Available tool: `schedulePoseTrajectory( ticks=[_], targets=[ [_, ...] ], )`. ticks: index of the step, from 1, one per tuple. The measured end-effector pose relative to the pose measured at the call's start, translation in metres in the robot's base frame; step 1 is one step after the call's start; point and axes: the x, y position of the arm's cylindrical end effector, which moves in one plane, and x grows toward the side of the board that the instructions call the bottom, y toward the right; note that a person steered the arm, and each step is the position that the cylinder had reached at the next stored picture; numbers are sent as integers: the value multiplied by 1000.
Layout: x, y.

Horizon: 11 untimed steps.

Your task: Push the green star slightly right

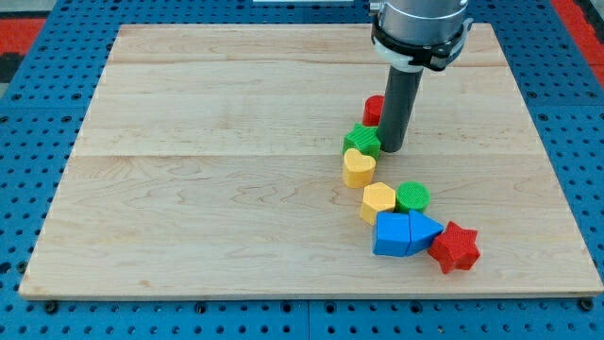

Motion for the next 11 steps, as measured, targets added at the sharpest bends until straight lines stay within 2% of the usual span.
schedulePoseTrajectory(
  ticks=[1, 2, 3, 4, 5, 6, 7, 8, 9, 10, 11],
  targets=[
    [0, 32],
    [35, 64],
    [-18, 70],
    [-84, 45],
    [-105, -7],
    [-102, -28],
    [-78, -69],
    [-24, -88],
    [0, -75],
    [0, -27],
    [0, -38]
  ],
)
